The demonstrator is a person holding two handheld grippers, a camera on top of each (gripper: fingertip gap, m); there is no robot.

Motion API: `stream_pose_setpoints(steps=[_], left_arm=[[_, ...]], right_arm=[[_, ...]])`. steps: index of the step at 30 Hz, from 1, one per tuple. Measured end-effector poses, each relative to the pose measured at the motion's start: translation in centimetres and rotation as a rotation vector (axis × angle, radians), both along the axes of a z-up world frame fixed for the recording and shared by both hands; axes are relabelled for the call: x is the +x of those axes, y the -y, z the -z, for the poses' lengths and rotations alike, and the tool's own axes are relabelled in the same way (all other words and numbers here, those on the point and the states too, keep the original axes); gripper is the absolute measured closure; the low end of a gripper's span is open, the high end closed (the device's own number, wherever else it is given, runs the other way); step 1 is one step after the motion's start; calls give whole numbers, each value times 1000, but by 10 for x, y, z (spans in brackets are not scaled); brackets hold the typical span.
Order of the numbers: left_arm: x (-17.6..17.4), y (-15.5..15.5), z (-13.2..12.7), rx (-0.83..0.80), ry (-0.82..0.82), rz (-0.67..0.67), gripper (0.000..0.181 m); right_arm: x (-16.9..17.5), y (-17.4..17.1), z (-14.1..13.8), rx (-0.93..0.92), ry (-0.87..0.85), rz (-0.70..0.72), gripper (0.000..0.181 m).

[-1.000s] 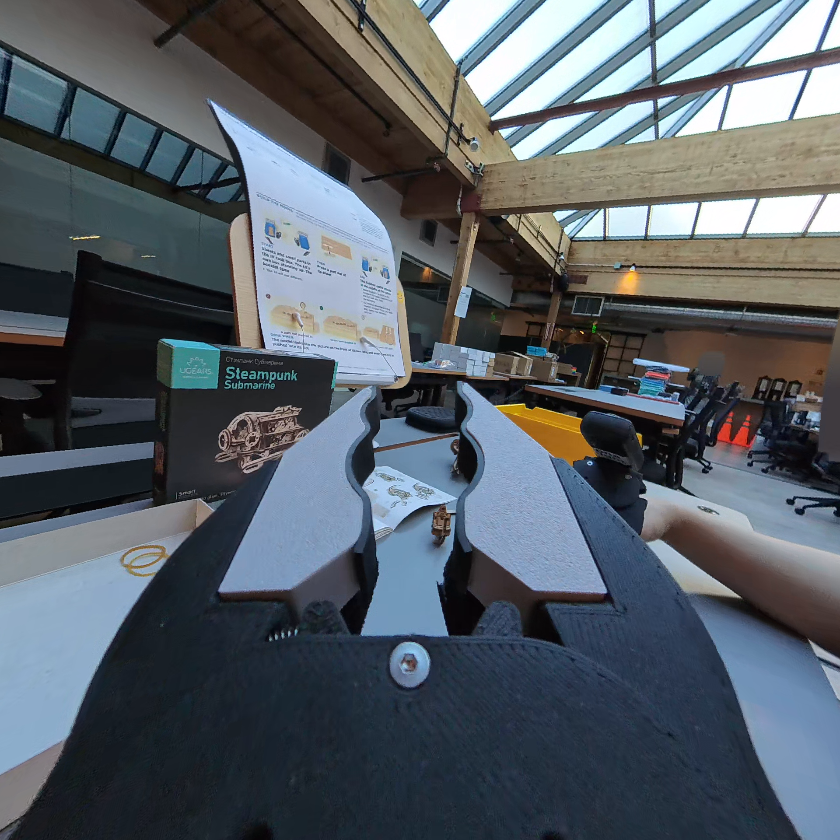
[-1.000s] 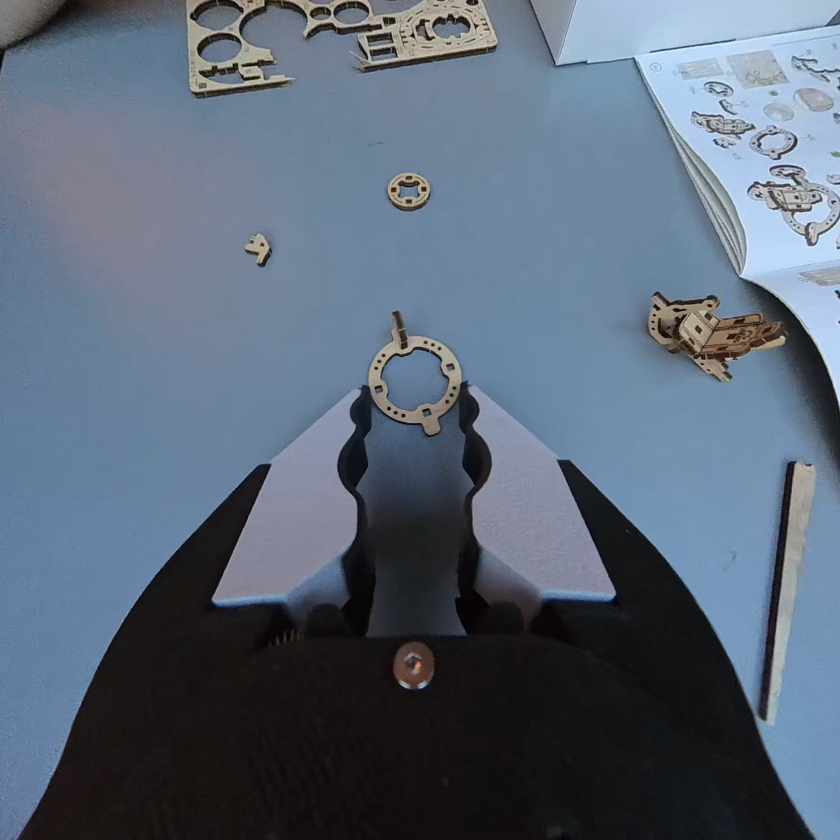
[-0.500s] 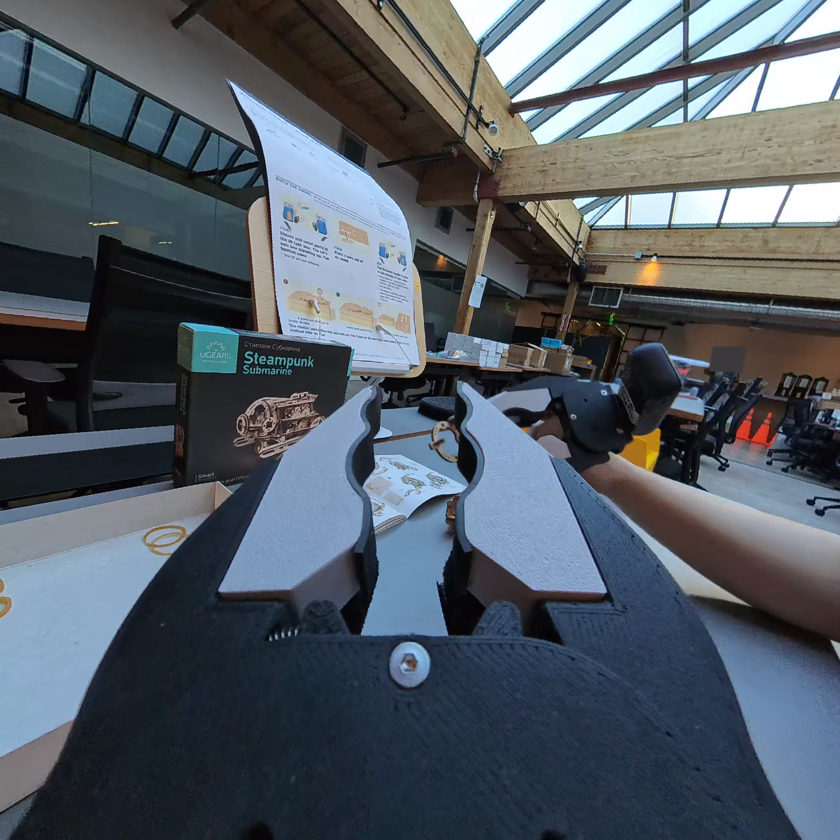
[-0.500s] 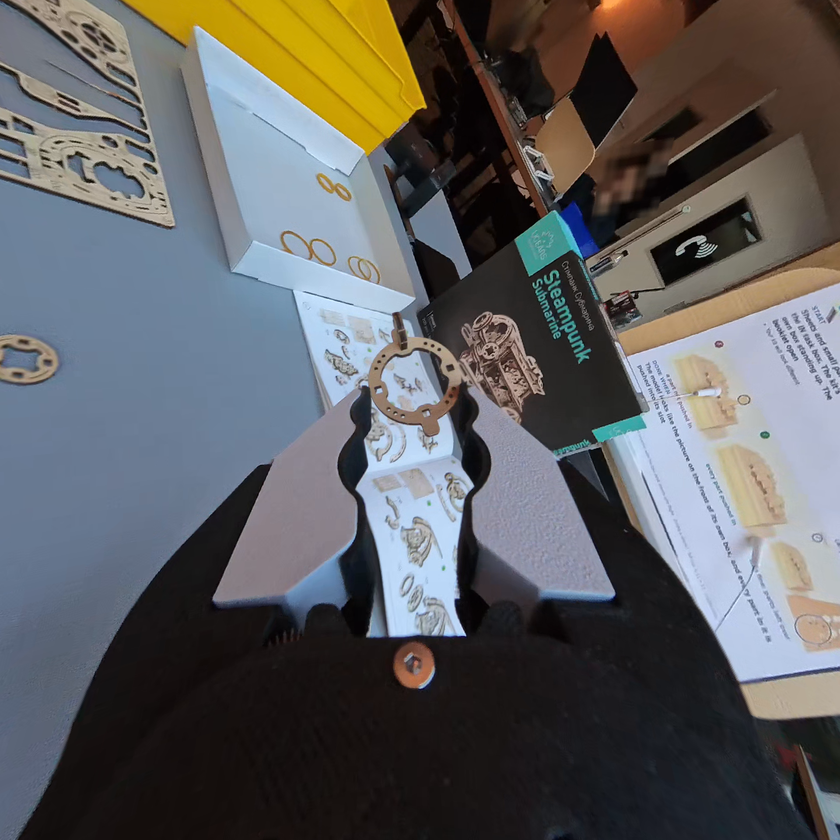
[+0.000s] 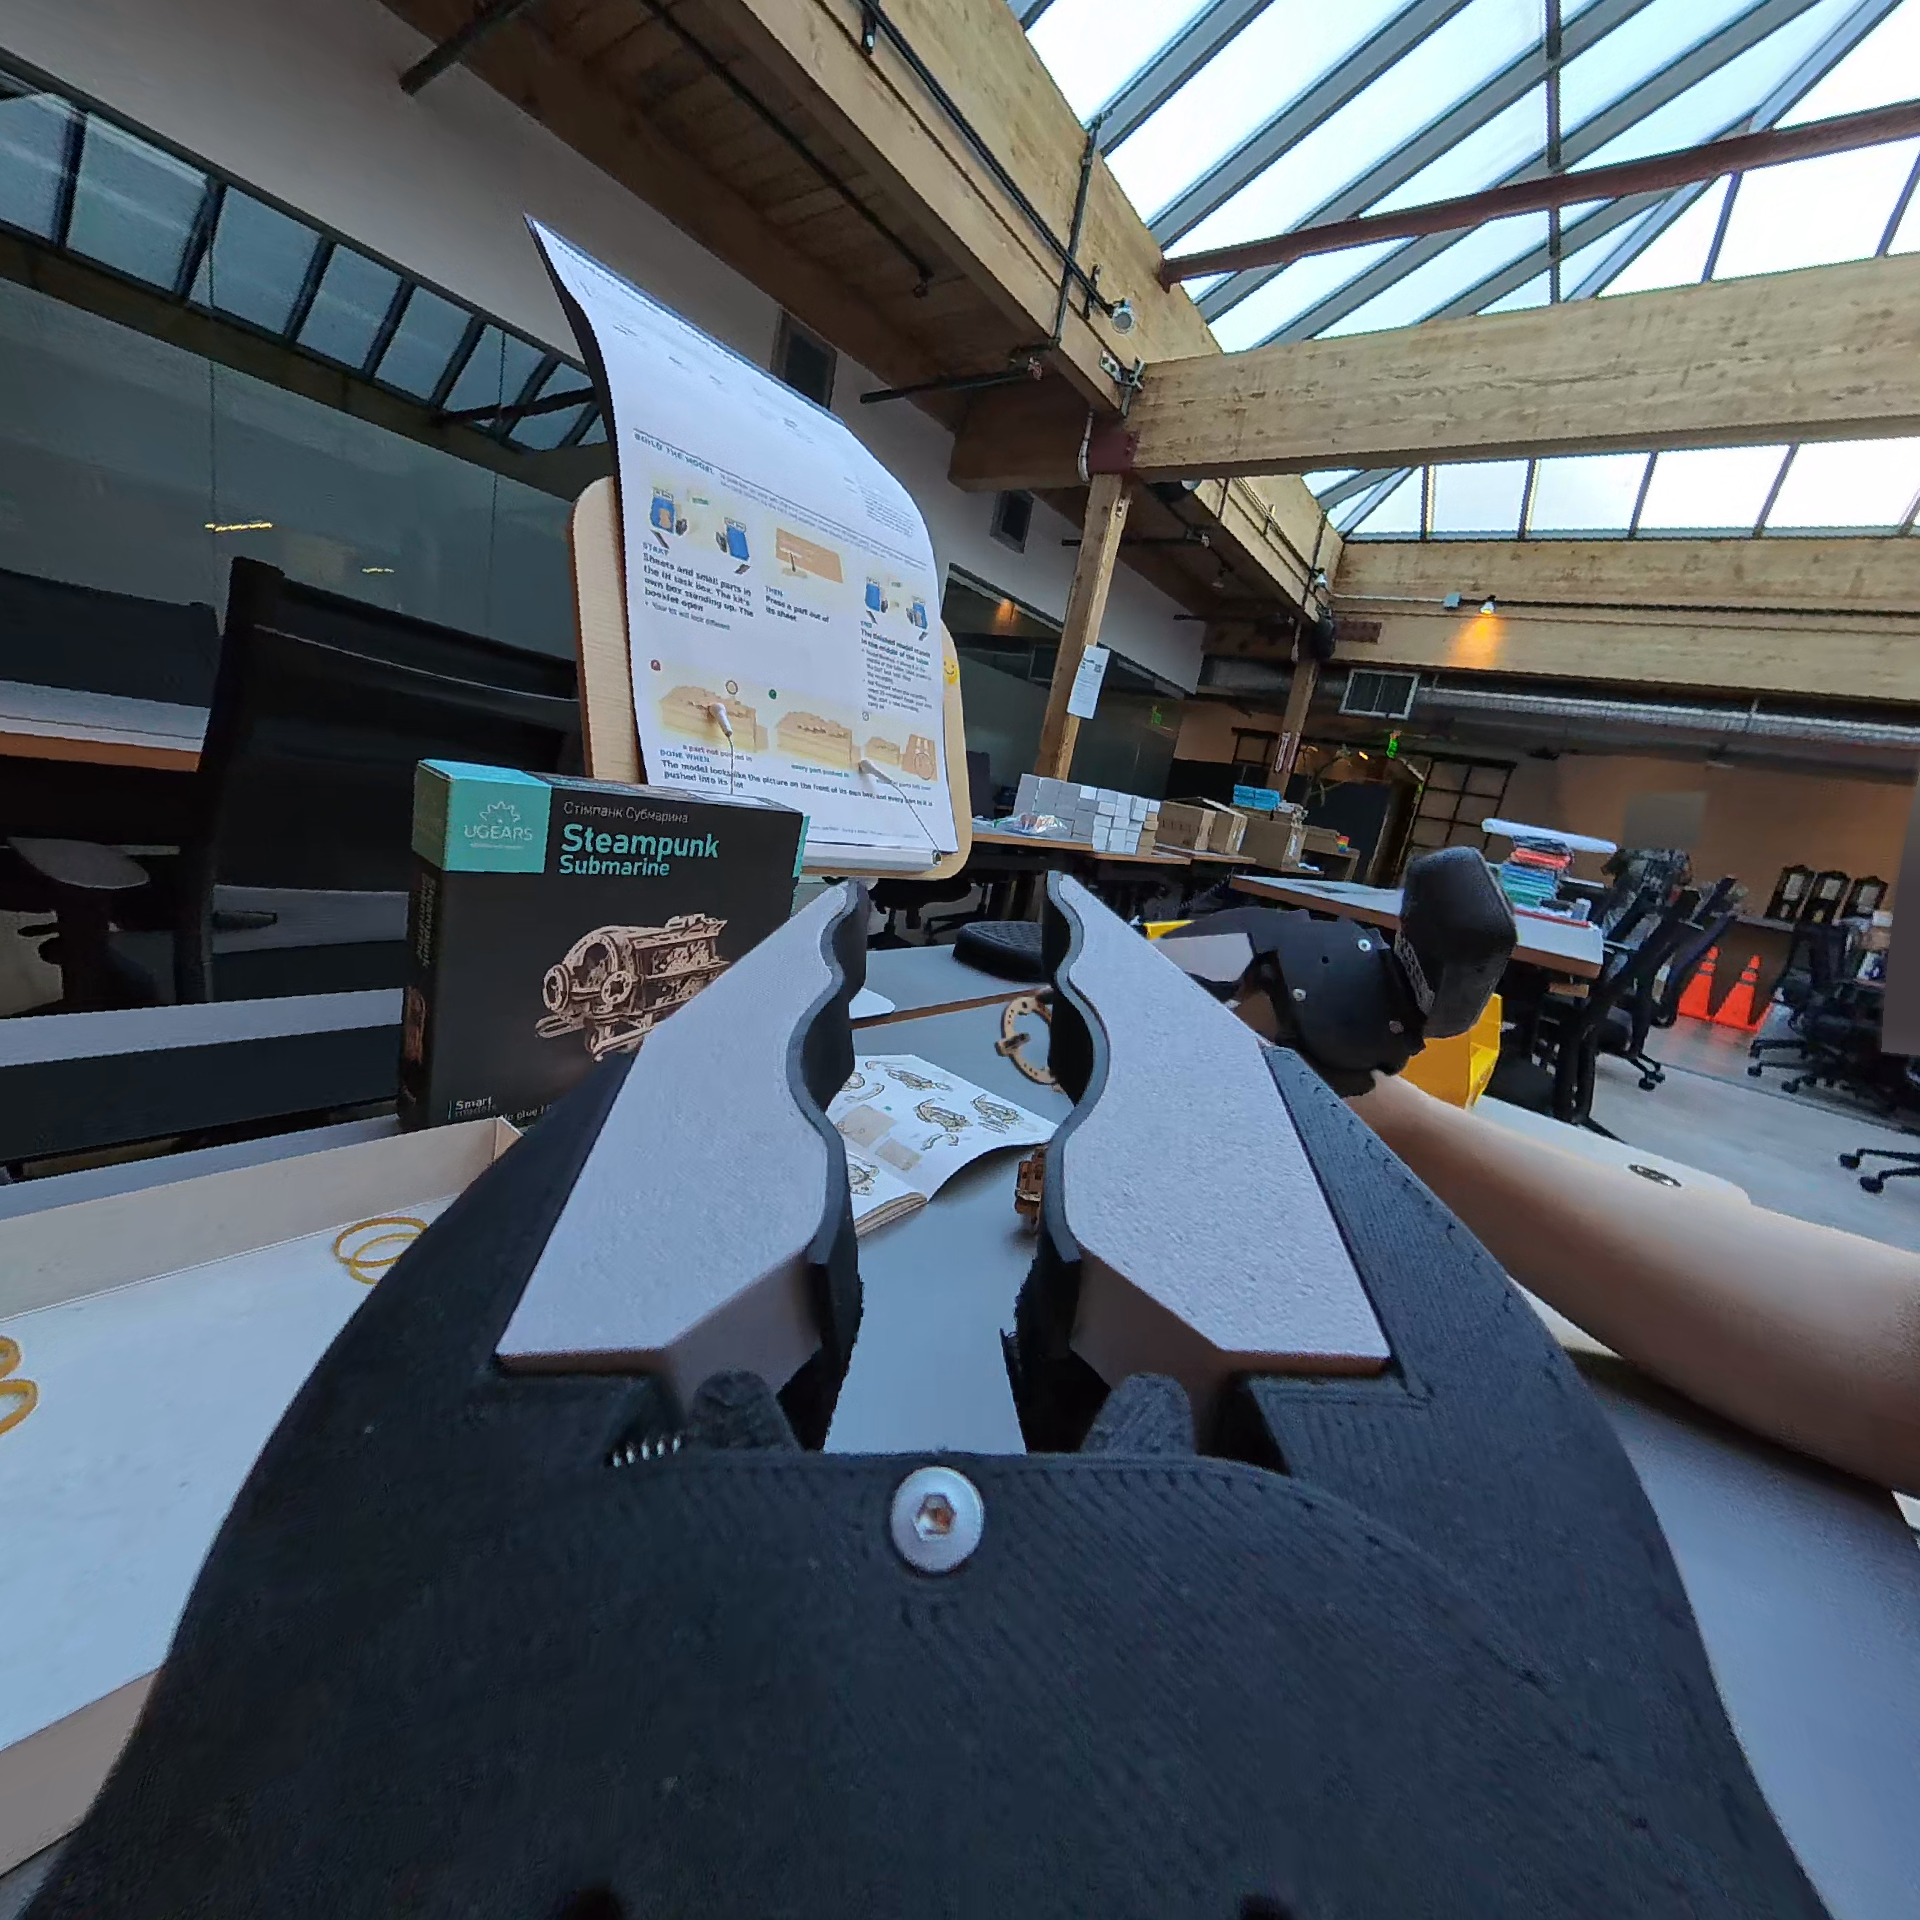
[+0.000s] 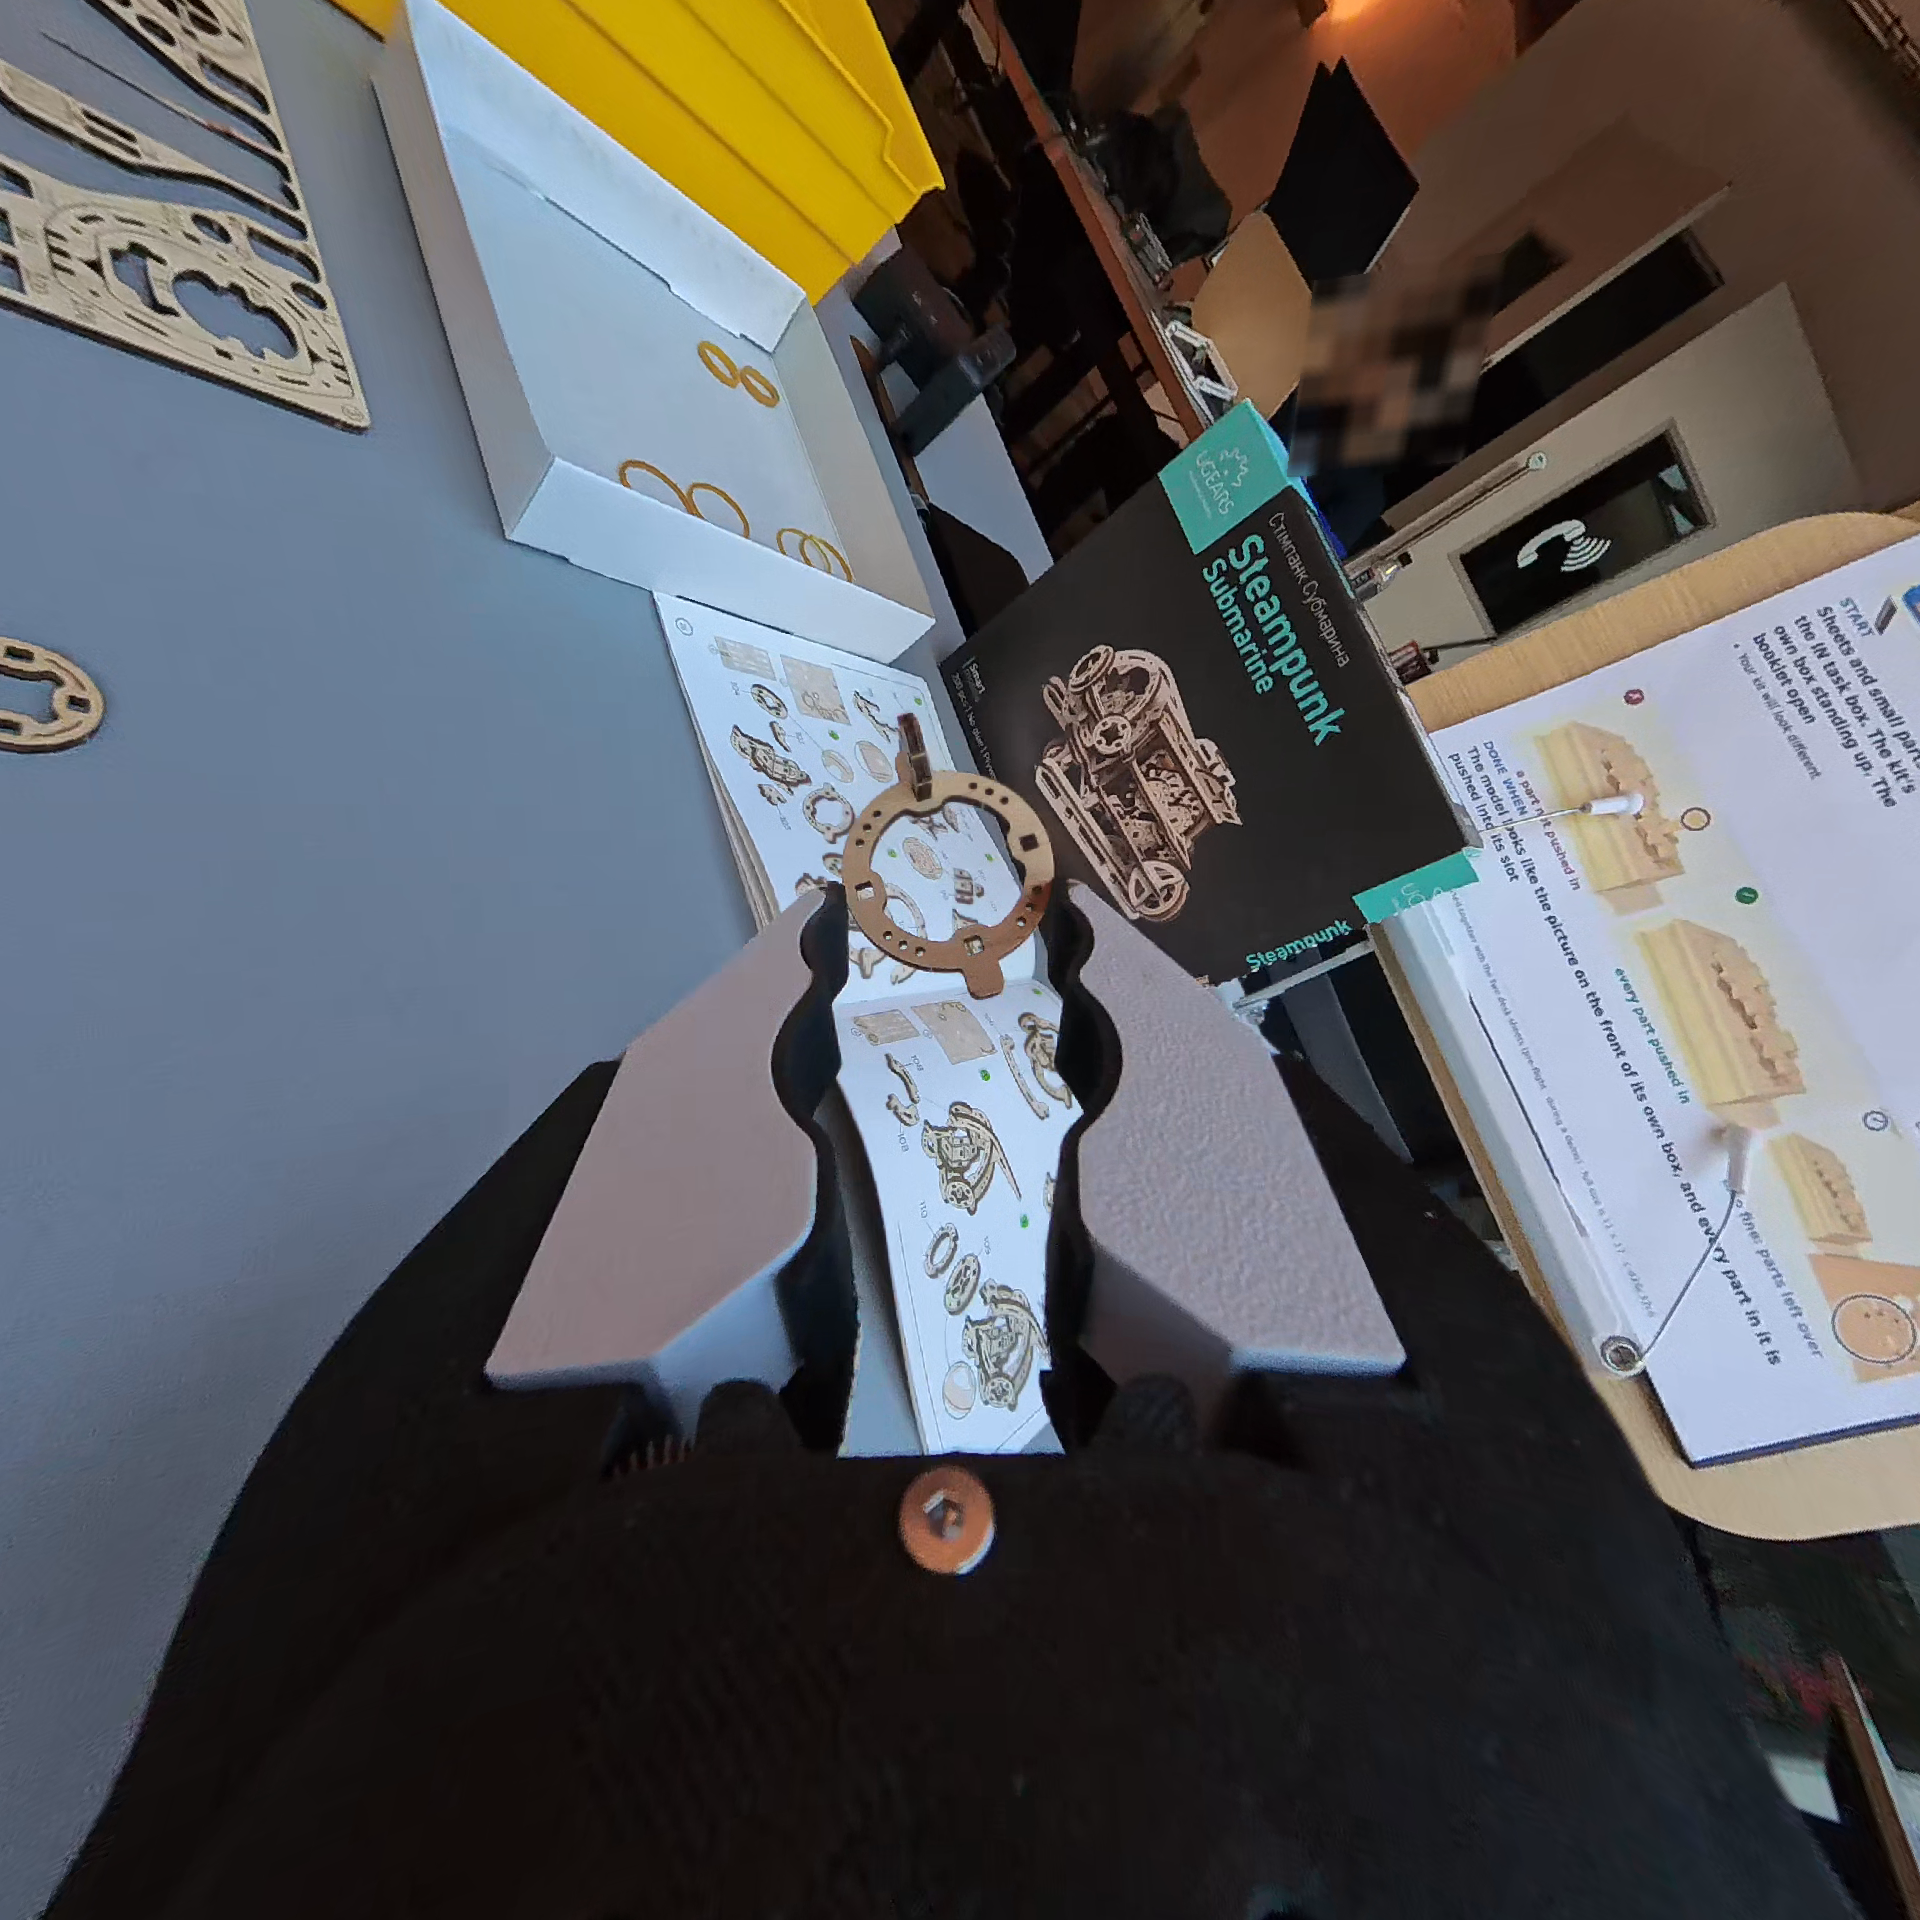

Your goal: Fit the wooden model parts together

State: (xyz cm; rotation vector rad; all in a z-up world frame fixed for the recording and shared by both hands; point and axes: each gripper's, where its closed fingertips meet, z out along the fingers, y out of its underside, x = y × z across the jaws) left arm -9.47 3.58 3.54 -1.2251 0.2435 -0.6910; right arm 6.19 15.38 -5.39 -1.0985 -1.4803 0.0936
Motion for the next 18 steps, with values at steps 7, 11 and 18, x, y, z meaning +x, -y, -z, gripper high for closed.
stream_pose_setpoints(steps=[7, 11, 18], left_arm=[[1, -5, 8, -22, -35, -24, 149], [-1, -5, 7, -23, -22, -23, 149], [-3, -4, 5, -20, -6, -23, 149]], right_arm=[[-4, 7, -2, 10, 14, -18, 143], [-2, 8, -2, 7, 16, -14, 144], [0, 5, -1, 7, 14, -6, 144]])
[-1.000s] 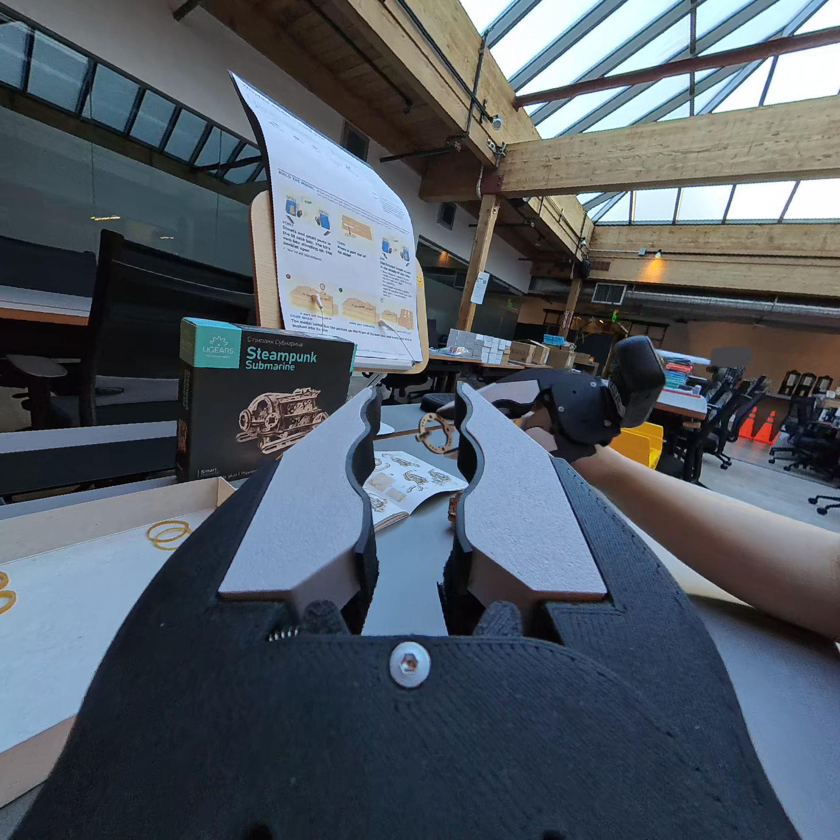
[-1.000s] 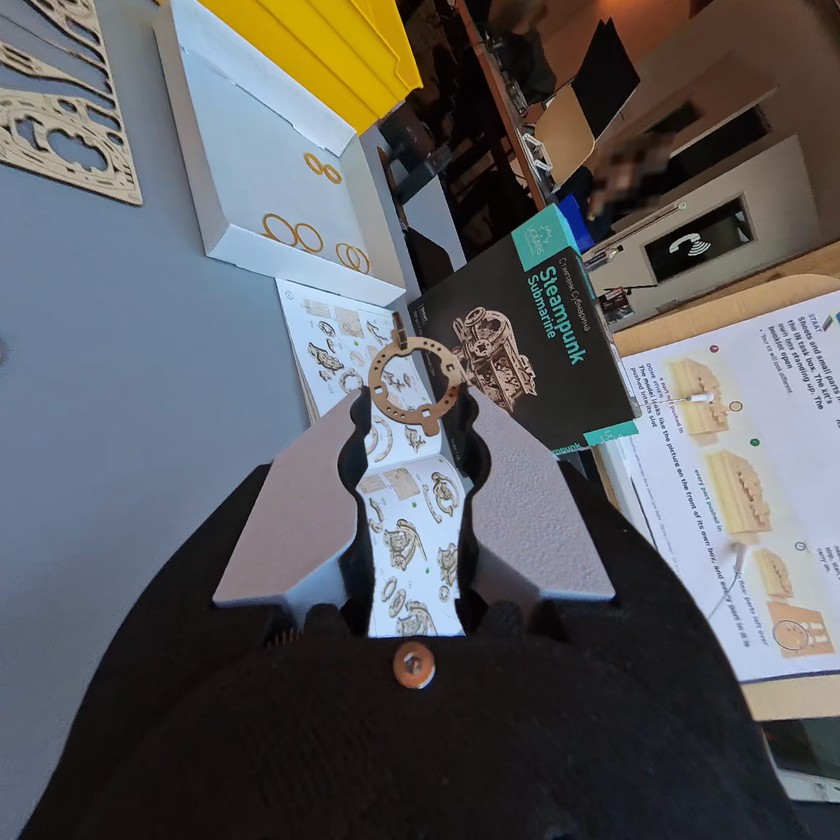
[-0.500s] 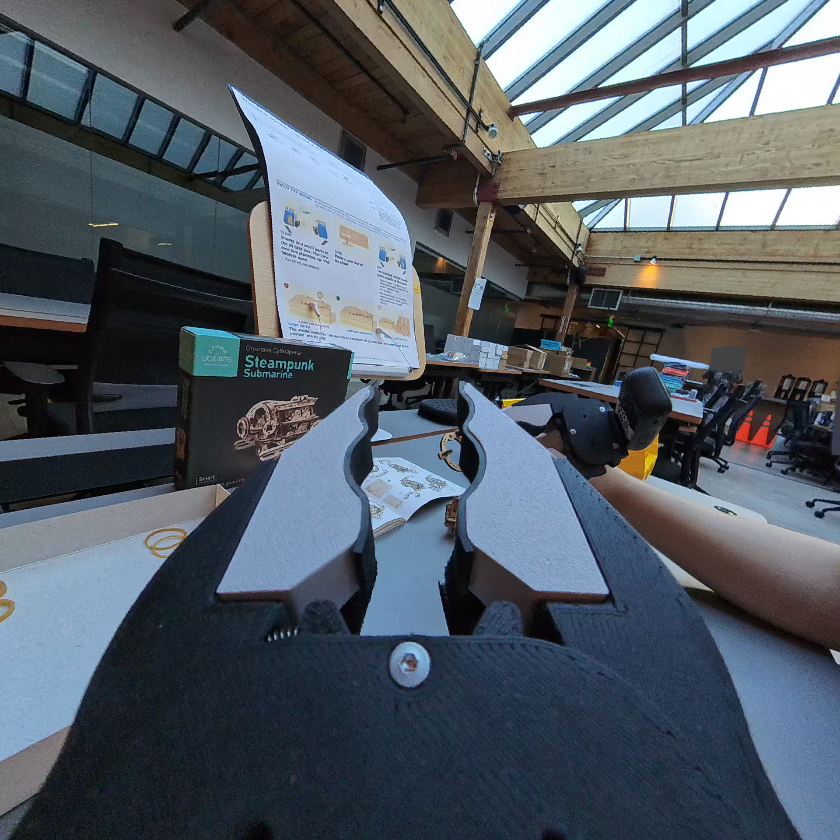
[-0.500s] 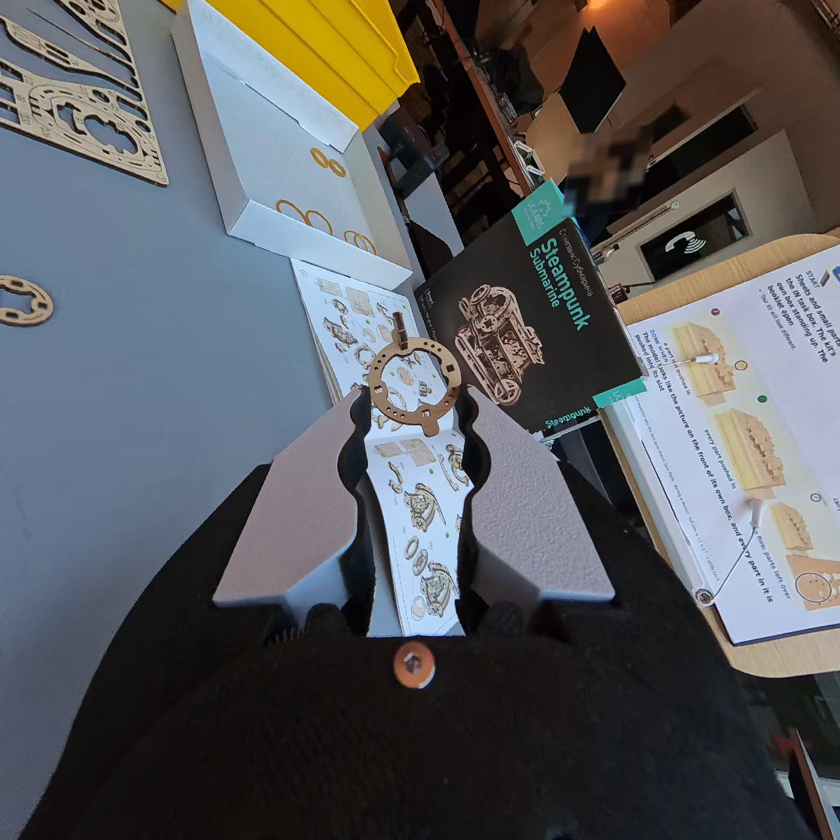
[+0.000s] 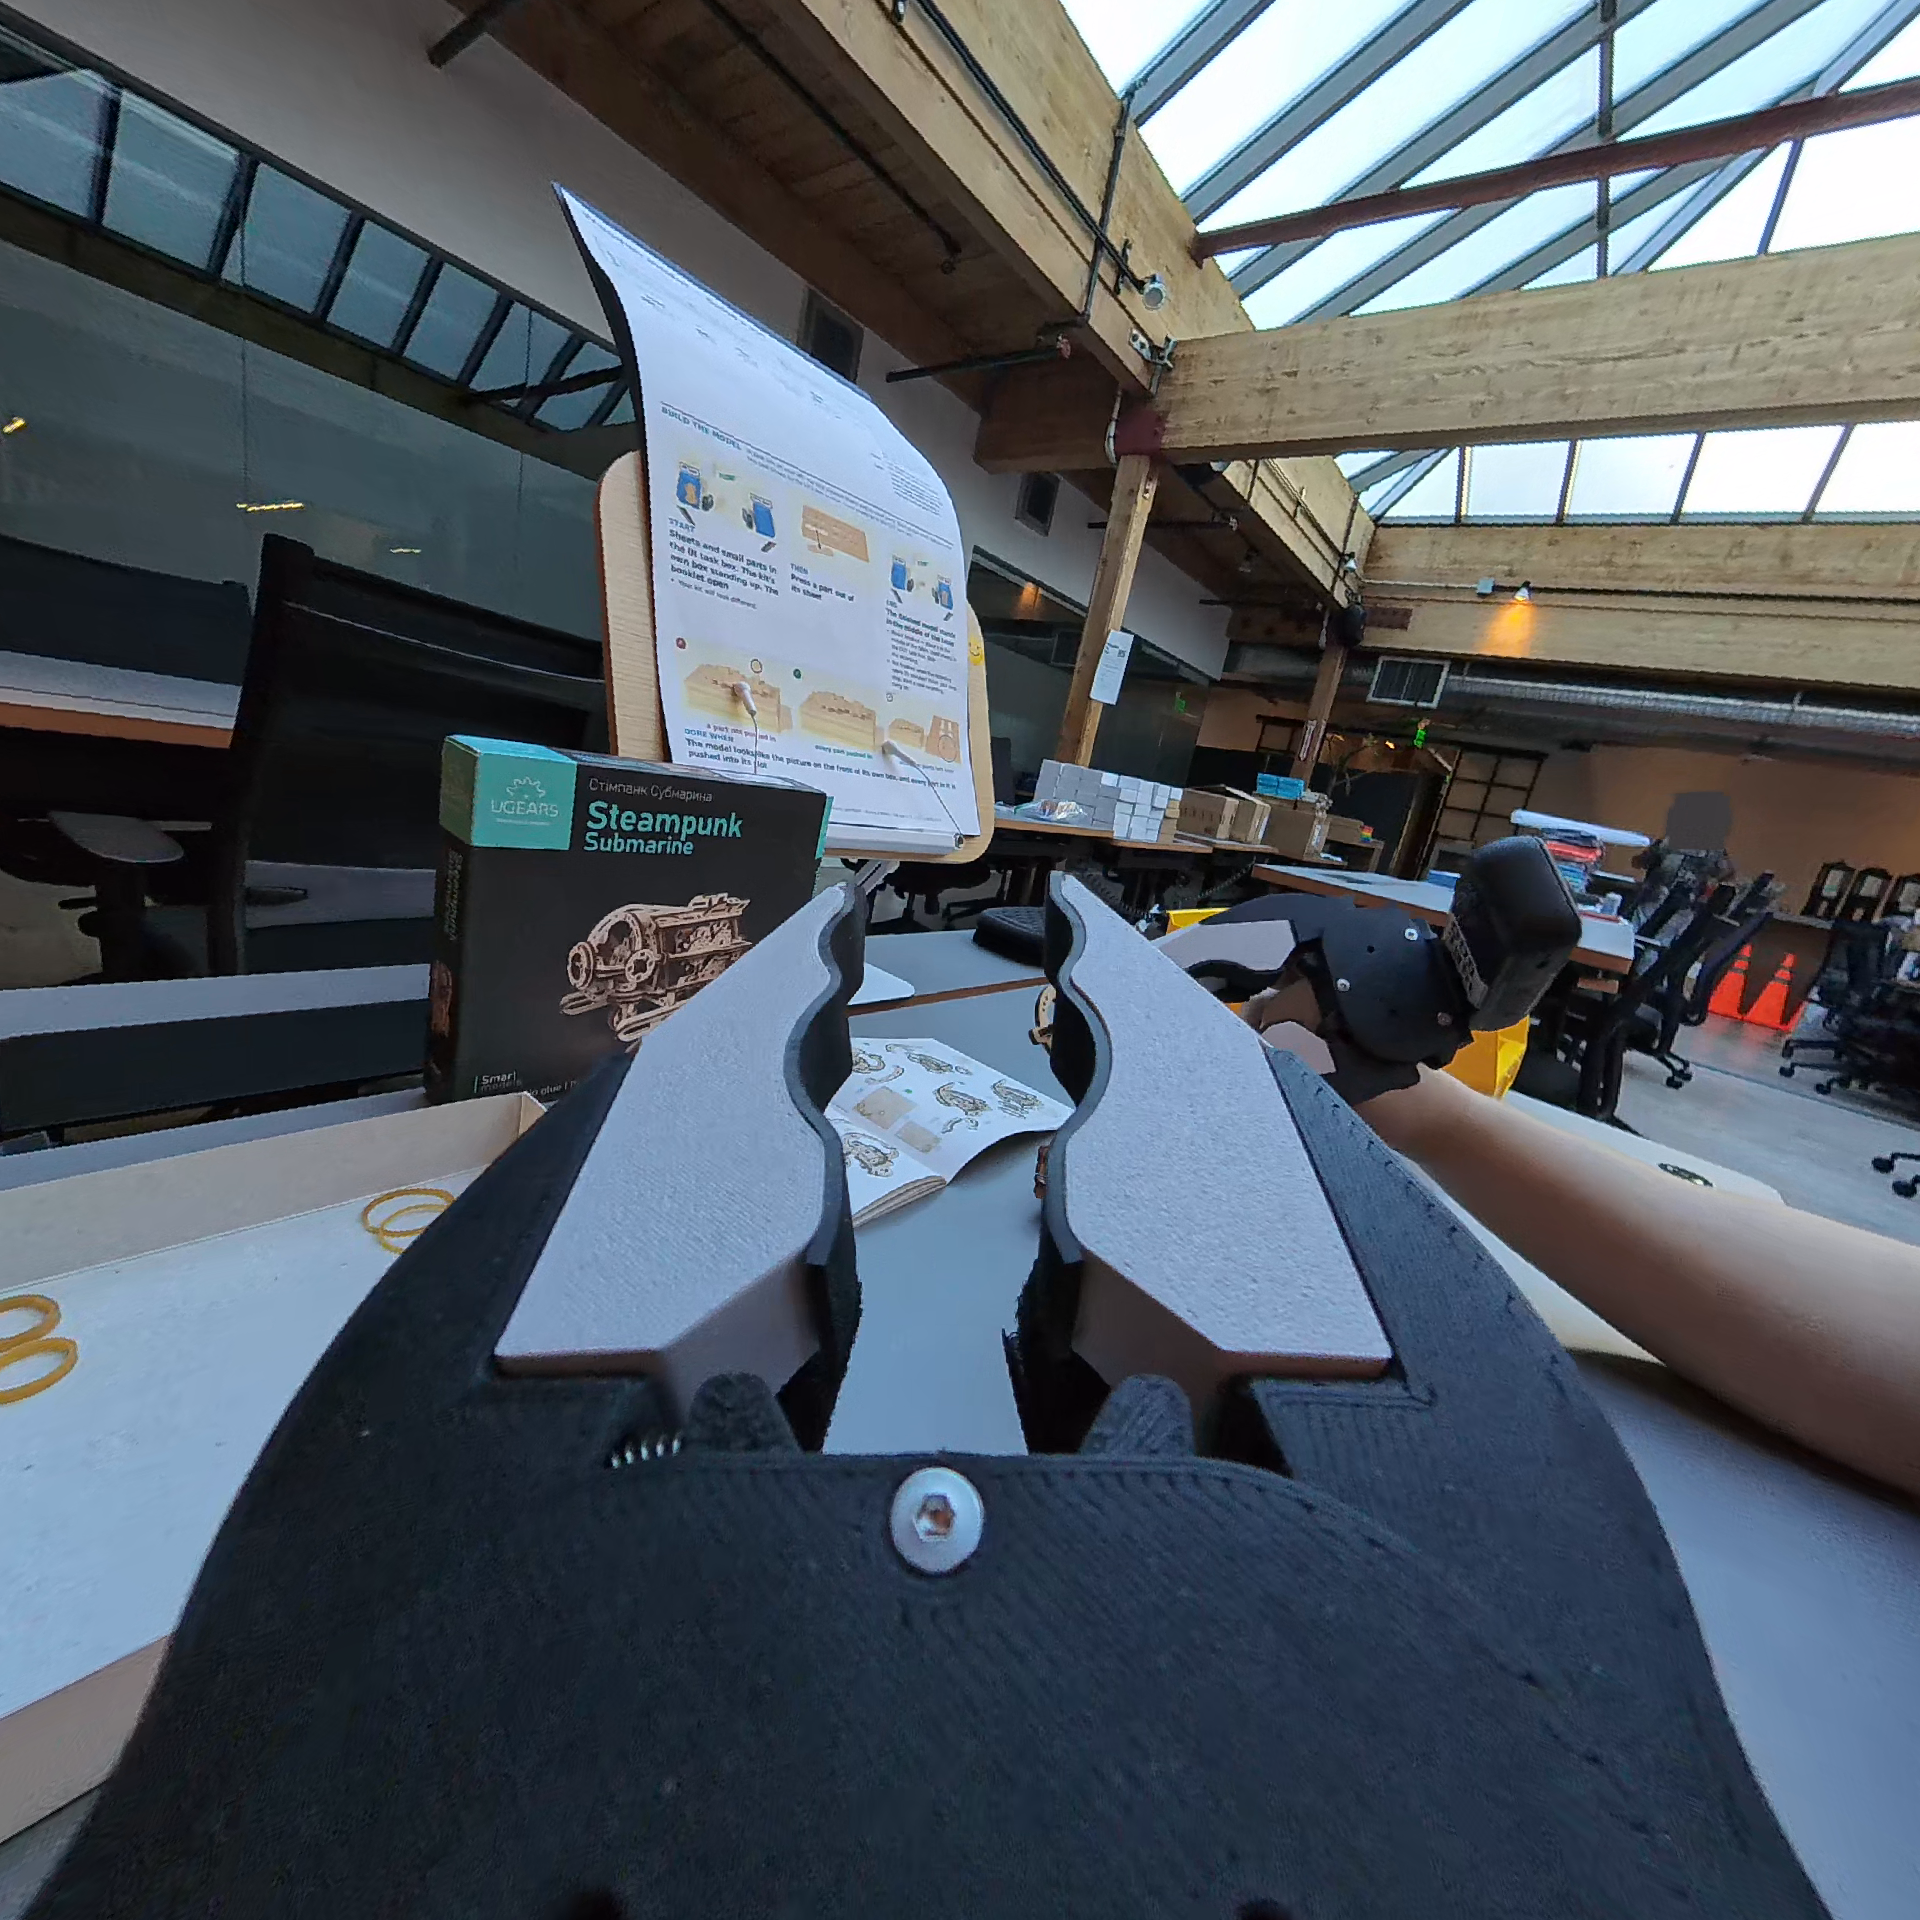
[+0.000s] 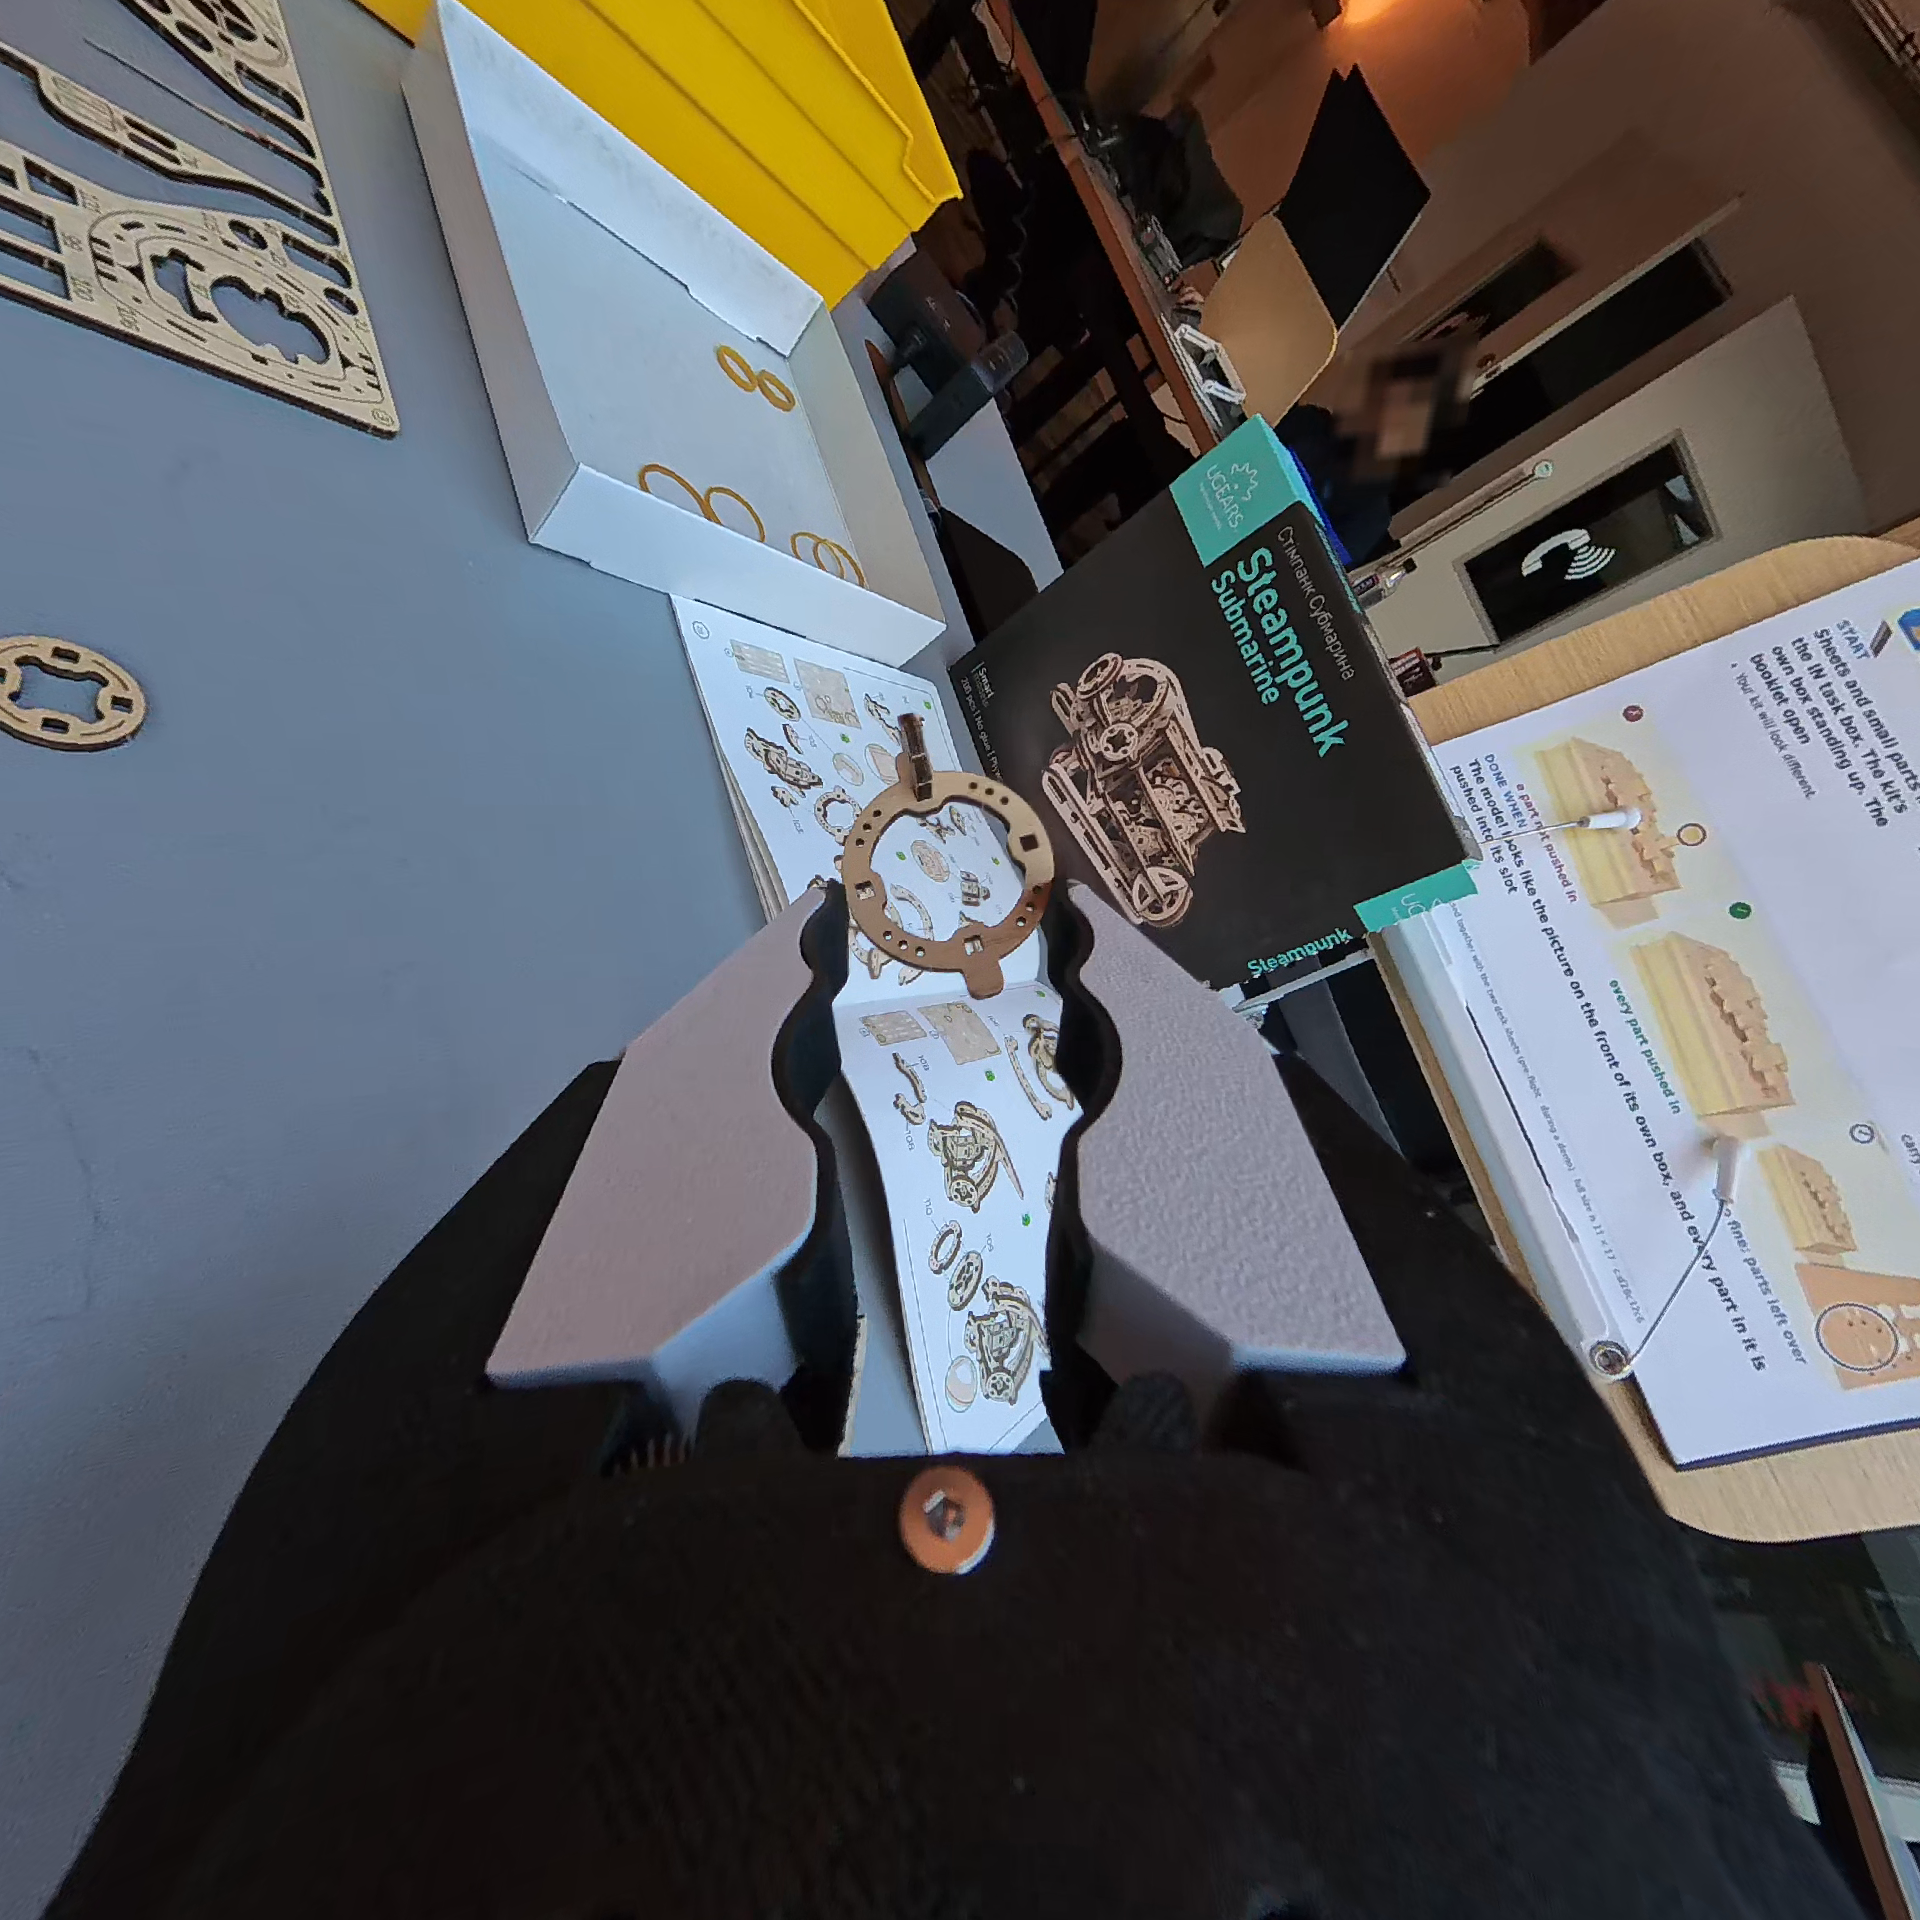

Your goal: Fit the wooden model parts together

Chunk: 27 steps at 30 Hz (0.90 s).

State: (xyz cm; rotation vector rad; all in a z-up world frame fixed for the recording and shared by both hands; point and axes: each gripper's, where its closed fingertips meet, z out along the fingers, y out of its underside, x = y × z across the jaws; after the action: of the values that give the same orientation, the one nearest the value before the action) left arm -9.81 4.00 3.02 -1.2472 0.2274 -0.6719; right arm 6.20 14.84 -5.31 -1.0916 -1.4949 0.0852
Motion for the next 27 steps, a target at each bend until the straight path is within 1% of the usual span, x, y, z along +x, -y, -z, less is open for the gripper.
stream_pose_setpoints(steps=[12, 22, 24, 27], left_arm=[[-1, 2, -3, 10, 0, -4, 149], [-3, 2, -3, 8, 8, -1, 149], [-2, 3, -4, 11, 2, 0, 149], [-1, 3, -4, 10, -2, 0, 149]], right_arm=[[0, 0, 1, -4, 2, 7, 144], [-1, 7, 4, -25, 22, -6, 143], [-2, 14, 7, -62, 25, -6, 144], [-1, 37, 23, -214, 36, -35, 144]])
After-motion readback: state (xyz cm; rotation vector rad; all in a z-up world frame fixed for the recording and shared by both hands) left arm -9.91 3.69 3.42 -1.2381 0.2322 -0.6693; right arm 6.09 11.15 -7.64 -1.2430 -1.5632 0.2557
